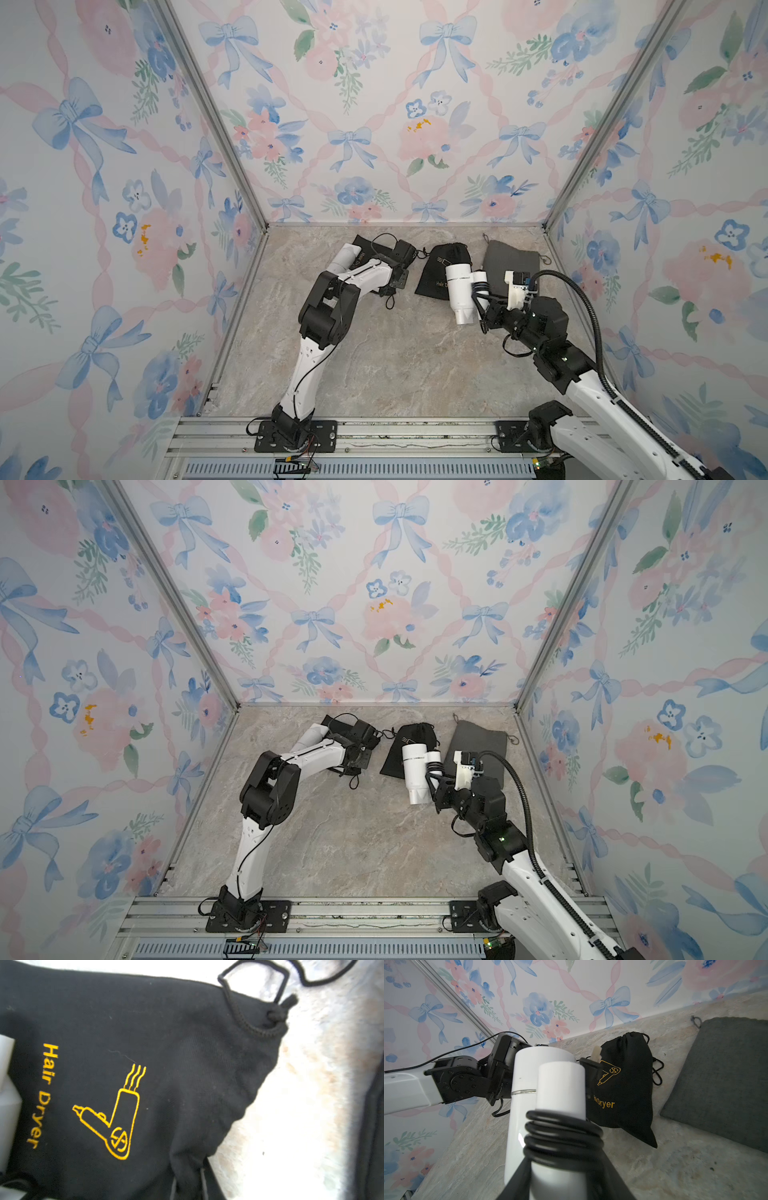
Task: Pack away hair dryers
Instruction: Open the drawstring bag at the center of the board.
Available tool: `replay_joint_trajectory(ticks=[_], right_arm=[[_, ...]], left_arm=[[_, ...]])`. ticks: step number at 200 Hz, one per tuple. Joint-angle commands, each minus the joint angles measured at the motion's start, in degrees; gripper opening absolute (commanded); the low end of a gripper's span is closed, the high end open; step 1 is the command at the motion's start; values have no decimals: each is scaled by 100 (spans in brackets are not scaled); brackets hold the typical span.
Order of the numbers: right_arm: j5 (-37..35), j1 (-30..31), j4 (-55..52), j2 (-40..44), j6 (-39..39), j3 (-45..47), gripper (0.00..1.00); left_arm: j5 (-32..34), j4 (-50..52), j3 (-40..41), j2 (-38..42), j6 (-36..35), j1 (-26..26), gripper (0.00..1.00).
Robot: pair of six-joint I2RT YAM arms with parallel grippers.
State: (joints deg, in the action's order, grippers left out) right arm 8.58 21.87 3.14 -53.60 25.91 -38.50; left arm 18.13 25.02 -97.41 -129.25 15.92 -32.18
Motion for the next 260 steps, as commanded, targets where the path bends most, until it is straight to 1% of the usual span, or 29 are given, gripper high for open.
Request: replay_joint_trajectory(ticks=[1,24,43,59,68,126,137,147,189,220,233,260], right_arm=[[78,79,286,-86,-3,-73,26],[74,88,319,-134,2,-79,26],[84,97,327,-158,-6,-73,26],[83,94,327,-155,-7,-70,27],[89,98,325,-150,-7,-68,27],[68,103,284,-55,-16,-79,27],[59,104,267,-37,-25,-78,27],[56,103,259,-19,-25,-79,27],[57,102,247,8,-17,-70,27],[57,107,253,30,-25,-70,27],[57,106,242,25,-33,-88,27],[52,98,235,27,-47,-105,27]], left_arm=[[-215,135,-62,80,-41,29,22],[-492,136,14,255,-70,35,32],[-653,135,109,415,-76,32,46],[-658,133,177,512,-87,36,51],[-635,129,177,525,-111,43,53],[-712,140,-151,232,-160,98,53],[-675,140,-230,163,-185,92,51],[-655,135,-290,100,-180,122,48],[-853,137,-480,-246,-177,195,40],[-858,130,-498,-353,-149,186,40],[-847,135,-516,-387,-155,199,29],[-828,136,-568,-325,-138,197,12]])
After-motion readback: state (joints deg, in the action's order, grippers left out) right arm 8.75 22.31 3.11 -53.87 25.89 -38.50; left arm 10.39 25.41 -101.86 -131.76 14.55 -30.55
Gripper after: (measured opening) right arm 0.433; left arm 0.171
